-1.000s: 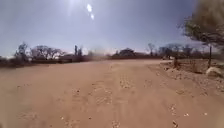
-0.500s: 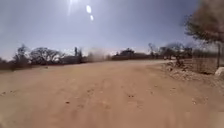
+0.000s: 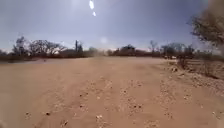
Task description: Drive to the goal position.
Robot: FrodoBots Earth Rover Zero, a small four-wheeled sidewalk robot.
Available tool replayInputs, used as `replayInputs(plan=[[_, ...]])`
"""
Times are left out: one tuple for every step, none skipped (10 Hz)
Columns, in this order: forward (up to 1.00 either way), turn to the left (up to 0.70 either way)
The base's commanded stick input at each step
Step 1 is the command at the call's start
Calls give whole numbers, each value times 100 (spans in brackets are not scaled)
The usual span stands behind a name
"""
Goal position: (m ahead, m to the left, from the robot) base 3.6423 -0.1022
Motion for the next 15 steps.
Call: replayInputs(plan=[[100, 0], [100, 0], [100, 0], [100, 0], [100, 0], [100, 0], [100, 0], [100, 0], [100, 0], [100, 0], [100, 0], [100, 0], [100, 0], [100, -4], [100, -9]])
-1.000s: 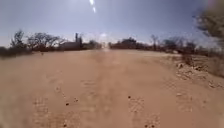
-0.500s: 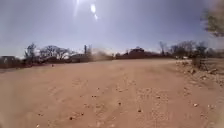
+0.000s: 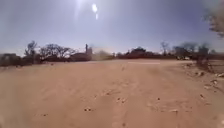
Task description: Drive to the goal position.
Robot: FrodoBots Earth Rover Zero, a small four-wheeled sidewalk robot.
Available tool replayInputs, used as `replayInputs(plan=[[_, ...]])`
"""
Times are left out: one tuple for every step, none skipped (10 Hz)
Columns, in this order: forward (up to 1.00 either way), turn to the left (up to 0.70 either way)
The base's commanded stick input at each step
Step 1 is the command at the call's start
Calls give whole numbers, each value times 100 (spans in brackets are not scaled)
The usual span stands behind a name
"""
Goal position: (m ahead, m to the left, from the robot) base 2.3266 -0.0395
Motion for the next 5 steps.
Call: replayInputs(plan=[[100, -13], [100, -18], [100, -23], [100, -27], [100, -27]])
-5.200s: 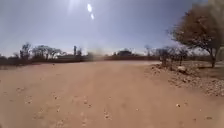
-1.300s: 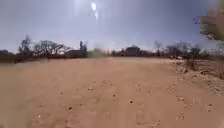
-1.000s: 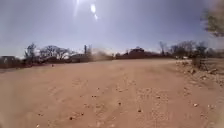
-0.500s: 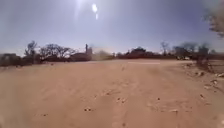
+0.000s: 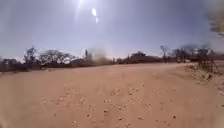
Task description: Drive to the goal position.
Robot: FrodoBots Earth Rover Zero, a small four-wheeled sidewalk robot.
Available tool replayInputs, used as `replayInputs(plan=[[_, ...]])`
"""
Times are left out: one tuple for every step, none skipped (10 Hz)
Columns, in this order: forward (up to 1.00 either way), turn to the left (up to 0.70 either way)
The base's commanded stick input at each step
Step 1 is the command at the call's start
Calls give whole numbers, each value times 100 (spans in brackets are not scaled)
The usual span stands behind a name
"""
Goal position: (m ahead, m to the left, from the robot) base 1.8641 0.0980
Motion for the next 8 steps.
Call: replayInputs(plan=[[100, -27], [100, -24], [100, -21], [100, -18], [100, -14], [100, -11], [100, -8], [100, -5]])
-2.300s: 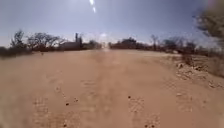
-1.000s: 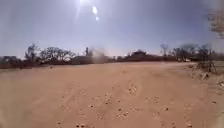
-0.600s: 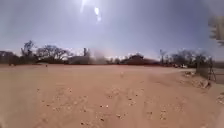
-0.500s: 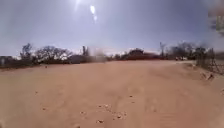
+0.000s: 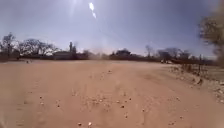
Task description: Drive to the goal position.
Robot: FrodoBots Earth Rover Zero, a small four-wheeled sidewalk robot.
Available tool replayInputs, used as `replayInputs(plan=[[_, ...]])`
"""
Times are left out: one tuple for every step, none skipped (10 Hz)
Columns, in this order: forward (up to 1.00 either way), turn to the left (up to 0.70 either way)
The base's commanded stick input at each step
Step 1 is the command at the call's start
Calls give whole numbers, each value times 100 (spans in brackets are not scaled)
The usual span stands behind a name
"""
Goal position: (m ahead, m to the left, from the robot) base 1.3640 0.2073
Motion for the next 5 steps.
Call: replayInputs(plan=[[100, -1], [100, 0], [100, 0], [100, 0], [100, 0]])
